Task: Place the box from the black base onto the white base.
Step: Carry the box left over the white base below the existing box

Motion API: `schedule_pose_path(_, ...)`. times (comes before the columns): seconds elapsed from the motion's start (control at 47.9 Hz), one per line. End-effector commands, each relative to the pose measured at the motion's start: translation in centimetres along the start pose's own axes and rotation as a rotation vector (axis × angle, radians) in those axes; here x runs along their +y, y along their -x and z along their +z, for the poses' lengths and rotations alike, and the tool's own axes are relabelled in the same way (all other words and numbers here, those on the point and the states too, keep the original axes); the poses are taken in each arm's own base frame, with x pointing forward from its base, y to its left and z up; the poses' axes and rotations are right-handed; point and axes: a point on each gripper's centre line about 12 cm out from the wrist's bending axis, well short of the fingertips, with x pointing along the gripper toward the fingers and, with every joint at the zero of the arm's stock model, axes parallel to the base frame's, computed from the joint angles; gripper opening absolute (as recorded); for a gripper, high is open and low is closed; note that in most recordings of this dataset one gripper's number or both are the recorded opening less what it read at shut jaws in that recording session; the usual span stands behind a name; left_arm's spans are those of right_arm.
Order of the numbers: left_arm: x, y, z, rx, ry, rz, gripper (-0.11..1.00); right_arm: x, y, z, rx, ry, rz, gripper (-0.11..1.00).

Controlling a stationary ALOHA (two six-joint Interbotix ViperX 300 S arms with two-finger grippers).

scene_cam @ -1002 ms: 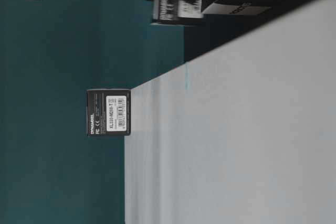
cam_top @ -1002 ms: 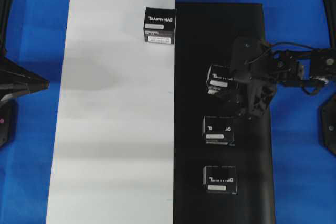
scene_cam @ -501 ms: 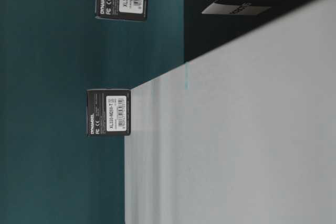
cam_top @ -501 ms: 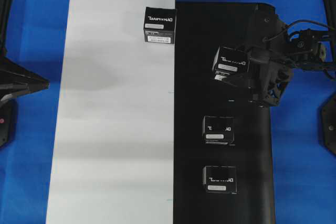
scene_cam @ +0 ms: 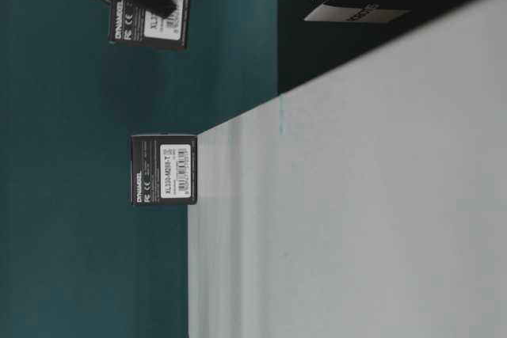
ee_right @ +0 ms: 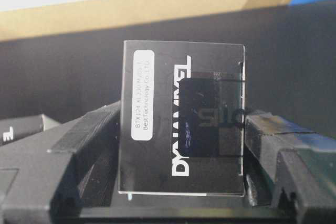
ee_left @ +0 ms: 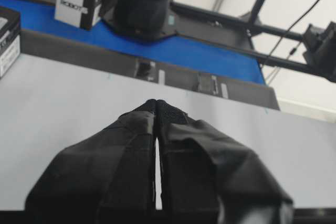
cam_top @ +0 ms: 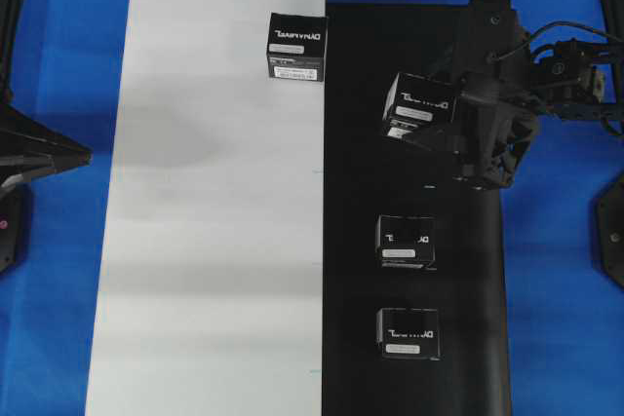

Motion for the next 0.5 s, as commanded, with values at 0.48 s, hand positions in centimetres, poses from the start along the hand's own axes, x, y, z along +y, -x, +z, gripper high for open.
schedule_pose_path(0.48,-0.4,-0.2,0.7,-0.012,-0.004,-0.017,0.01,2.1,-2.7,5.0,0.022,0.138,0.054,0.68)
